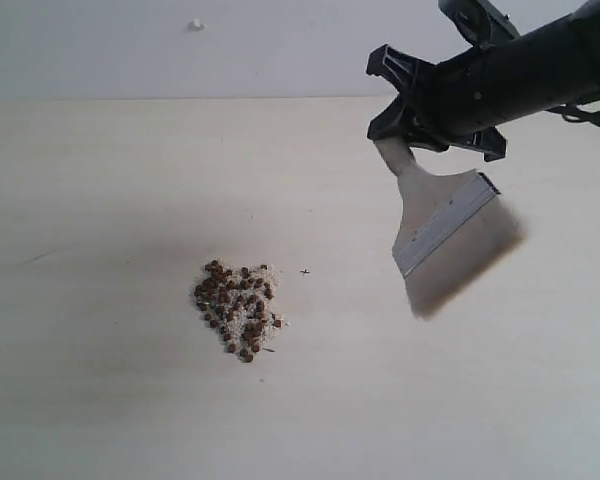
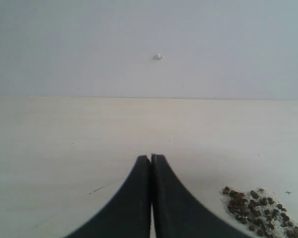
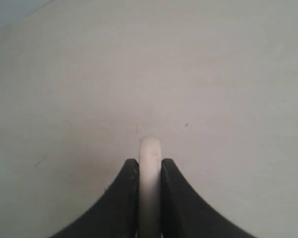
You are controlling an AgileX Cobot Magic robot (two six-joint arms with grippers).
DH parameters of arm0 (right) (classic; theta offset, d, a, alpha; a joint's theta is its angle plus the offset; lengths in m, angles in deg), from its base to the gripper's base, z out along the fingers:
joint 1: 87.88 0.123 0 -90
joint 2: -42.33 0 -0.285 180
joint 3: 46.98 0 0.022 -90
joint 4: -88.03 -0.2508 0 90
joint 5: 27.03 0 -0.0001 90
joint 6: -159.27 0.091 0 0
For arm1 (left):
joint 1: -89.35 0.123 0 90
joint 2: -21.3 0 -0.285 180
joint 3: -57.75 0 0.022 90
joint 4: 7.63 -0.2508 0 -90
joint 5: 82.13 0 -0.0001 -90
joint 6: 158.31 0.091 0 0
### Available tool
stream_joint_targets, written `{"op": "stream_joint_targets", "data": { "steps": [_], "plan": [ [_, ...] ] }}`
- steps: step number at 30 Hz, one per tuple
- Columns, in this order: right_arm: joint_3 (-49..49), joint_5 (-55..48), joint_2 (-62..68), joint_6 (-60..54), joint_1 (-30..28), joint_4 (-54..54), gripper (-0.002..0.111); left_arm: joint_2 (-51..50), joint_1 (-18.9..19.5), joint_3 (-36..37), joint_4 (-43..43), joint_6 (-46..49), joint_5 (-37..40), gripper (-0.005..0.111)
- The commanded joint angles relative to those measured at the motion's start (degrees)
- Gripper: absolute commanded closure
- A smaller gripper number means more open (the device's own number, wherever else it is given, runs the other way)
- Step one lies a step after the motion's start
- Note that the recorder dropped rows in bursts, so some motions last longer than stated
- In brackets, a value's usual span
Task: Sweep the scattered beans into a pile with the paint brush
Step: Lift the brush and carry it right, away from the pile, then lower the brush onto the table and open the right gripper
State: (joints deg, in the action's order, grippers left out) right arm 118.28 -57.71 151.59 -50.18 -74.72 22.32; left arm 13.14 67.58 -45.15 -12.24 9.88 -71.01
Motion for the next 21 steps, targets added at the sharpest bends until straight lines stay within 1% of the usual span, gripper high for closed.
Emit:
{"op": "stream_joint_targets", "data": {
  "steps": [1, 2, 3, 4, 11, 15, 21],
  "plan": [
    [-5.3, 4.9, -0.6, -7.6, -0.4, -12.9, 0.108, 0.2, 0.1, 0.1, 0.3, 0.1, -0.1, 0.107],
    [-8.4, 7.3, -0.6, -15.4, -0.4, -21.7, 0.108, 0.2, 0.1, 0.1, 0.3, 0.1, -0.1, 0.107],
    [-10.4, 7.2, -0.4, -25.7, -0.4, -31.0, 0.108, 0.2, 0.1, 0.1, 0.3, 0.1, -0.1, 0.107],
    [-12.7, 4.1, 0.0, -35.7, -0.4, -34.2, 0.108, 0.2, 0.1, 0.1, 0.3, 0.1, -0.1, 0.107],
    [-13.5, 4.1, 4.0, -37.5, -0.4, -34.2, 0.108, 0.2, 0.1, 0.1, 0.3, 0.1, -0.1, 0.107],
    [-13.5, 9.3, 6.0, -37.5, -0.4, -34.2, 0.108, 0.2, 0.1, 0.1, 0.3, 0.1, -0.1, 0.107],
    [-13.4, 13.7, 8.2, -37.5, -0.4, -34.2, 0.108, 0.2, 0.1, 0.1, 0.3, 0.1, -0.1, 0.107]
  ]
}}
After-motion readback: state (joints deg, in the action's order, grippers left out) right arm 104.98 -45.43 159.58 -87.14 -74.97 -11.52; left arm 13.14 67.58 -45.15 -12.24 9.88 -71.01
